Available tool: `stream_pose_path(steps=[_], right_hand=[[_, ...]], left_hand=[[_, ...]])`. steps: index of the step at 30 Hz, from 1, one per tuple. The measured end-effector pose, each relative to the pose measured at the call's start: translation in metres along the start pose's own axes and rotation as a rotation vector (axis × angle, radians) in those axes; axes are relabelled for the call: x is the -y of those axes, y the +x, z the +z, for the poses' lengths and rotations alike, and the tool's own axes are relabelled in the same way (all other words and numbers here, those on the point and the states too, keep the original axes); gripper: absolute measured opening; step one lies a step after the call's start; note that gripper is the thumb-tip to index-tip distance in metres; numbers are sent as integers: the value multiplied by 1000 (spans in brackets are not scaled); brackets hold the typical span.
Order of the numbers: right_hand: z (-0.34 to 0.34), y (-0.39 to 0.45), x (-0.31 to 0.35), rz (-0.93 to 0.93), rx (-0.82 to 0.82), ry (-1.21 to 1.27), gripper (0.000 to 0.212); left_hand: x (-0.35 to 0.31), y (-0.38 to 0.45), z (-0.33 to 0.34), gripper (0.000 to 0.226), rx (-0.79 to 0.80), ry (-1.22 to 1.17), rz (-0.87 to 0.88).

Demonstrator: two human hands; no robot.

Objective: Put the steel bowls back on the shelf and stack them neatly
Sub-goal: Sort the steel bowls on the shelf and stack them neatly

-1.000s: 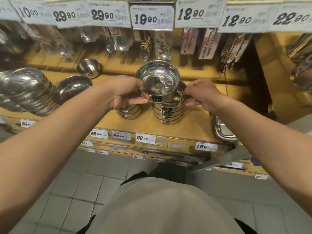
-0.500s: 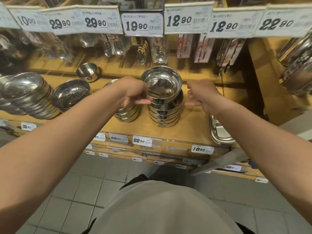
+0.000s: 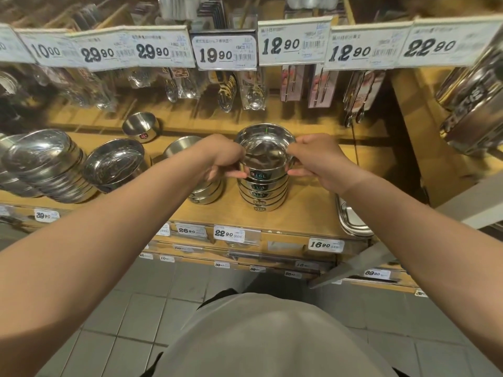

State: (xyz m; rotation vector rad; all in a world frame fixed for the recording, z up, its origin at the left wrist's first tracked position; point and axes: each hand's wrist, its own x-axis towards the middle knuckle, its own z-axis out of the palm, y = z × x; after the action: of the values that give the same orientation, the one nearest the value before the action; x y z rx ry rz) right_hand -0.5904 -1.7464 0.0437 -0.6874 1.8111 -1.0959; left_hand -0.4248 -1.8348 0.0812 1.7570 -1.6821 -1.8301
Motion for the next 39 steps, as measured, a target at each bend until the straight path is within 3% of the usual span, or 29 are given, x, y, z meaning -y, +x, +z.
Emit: stream_pose_path(steps=[6, 14, 18, 19, 22, 24, 27, 30, 39], right_hand=[[3, -2, -4, -10, 9, -7, 11], [5, -3, -2, -8, -3, -9, 8], [4, -2, -4, 4, -1, -17, 6], [3, -2, -5, 20, -1, -3, 8], [-2, 1, -15, 101, 1, 70, 50], [-3, 0, -24, 160, 31, 135, 59], [4, -2, -38, 219, 130, 236, 63], [13, -4, -43, 225, 202, 321, 58], [13, 10, -40, 166, 199, 367, 56]], left_hand=[[6, 3, 1, 6, -55, 33, 52], [12, 5, -3, 7, -50, -39, 29], [20, 7, -3, 21, -65, -25, 44], [23, 7, -4, 27, -78, -16, 47], [33, 7, -2, 47, -84, -70, 40], [41, 7, 2, 44, -64, -136, 41], [52, 11, 9, 38, -12, -256, 75], [57, 14, 12, 47, -2, -345, 96], [53, 18, 15, 38, 27, -429, 100]])
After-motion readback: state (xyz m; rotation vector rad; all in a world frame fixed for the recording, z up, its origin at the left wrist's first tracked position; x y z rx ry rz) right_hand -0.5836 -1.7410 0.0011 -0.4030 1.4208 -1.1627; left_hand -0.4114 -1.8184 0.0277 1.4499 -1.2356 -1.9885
